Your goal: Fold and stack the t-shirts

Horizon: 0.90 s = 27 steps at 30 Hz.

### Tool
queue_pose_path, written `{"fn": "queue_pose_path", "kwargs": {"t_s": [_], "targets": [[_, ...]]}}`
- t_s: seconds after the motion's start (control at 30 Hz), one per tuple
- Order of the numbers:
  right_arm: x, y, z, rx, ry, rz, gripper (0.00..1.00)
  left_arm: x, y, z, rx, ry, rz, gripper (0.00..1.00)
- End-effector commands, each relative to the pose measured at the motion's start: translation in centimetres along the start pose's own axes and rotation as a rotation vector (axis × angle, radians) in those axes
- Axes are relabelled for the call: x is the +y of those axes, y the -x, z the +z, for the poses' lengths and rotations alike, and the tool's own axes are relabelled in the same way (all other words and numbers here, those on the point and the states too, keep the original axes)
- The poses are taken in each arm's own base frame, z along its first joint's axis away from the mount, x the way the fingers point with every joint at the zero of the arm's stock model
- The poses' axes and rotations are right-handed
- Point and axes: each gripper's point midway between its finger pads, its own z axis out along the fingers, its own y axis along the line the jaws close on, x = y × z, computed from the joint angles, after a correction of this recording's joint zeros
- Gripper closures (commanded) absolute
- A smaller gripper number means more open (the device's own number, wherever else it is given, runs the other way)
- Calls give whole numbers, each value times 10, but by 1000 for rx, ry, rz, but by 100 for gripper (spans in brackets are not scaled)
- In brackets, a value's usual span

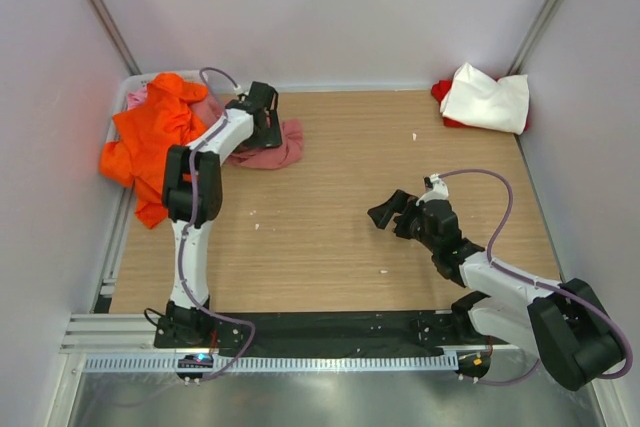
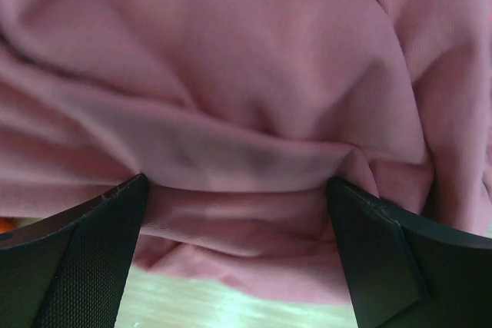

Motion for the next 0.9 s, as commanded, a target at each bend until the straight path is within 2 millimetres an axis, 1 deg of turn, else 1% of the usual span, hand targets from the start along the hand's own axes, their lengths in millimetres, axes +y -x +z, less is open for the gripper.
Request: {"fn": "queue_pose_path", "kwargs": {"t_s": [0.0,0.07,0.1,0.17,0.2,0.23,0.27,0.33,0.37,0.4,0.43,0.47,0.5,0.53,0.57,0.6,0.63,0.67,0.7,0.73,0.77,0.8,0.83,0.87], "targets": [[15,20,1,-70,38,6,1,-31,14,-16,12,-101,-8,0],[15,20,1,-69,39,5,1,-36,5,-6,42,-95,-2,0],[16,20,1,-69,39,5,1,-36,2,-4,53,-99,-3,17],[15,20,1,-68,38,5,1,-43,-3,0,74,-128,-4,58],[15,19,1,-67,37,5,1,-46,-3,-3,76,-144,-6,98],[15,20,2,-69,37,4,1,-48,-2,-7,73,-155,-5,100],[15,21,2,-69,37,6,1,-58,-1,-18,63,-182,9,100],[15,20,2,-68,36,6,1,-70,14,-55,4,-226,32,100],[16,22,1,-72,40,7,2,-90,20,-82,-38,-266,62,100],[14,25,0,-92,24,12,3,-92,27,-113,-67,-281,86,100],[10,24,-3,-102,16,14,3,-113,37,-152,-129,-329,110,100],[9,25,-5,-116,14,18,4,-120,41,-176,-159,-350,128,100],[13,37,-12,-173,27,27,4,-119,40,-199,-181,-342,155,100],[7,34,-16,-183,18,38,4,-124,53,-237,-249,-383,149,100],[5,38,-21,-212,15,44,4,-137,43,-264,-277,-417,185,100],[9,50,-30,-270,26,51,3,-137,38,-278,-283,-415,201,100],[5,50,-34,-273,4,52,3,-133,36,-295,-305,-419,185,100],[5,54,-39,-287,-6,44,3,-140,22,-304,-290,-437,205,100],[-2,59,-48,-309,-52,29,3,-140,11,-305,-269,-443,214,100],[4,75,-57,-342,-68,17,3,-140,-11,-291,-206,-420,224,99],[2,84,-65,-363,-104,-5,2,-139,-24,-293,-187,-424,231,97],[-2,101,-81,-398,-187,-16,2,-141,-36,-288,-161,-428,231,89],[1,113,-95,-435,-201,-22,0,-143,-71,-269,-66,-427,258,82],[1,124,-106,-460,-231,-40,0,-144,-83,-271,-39,-452,261,70]]}}
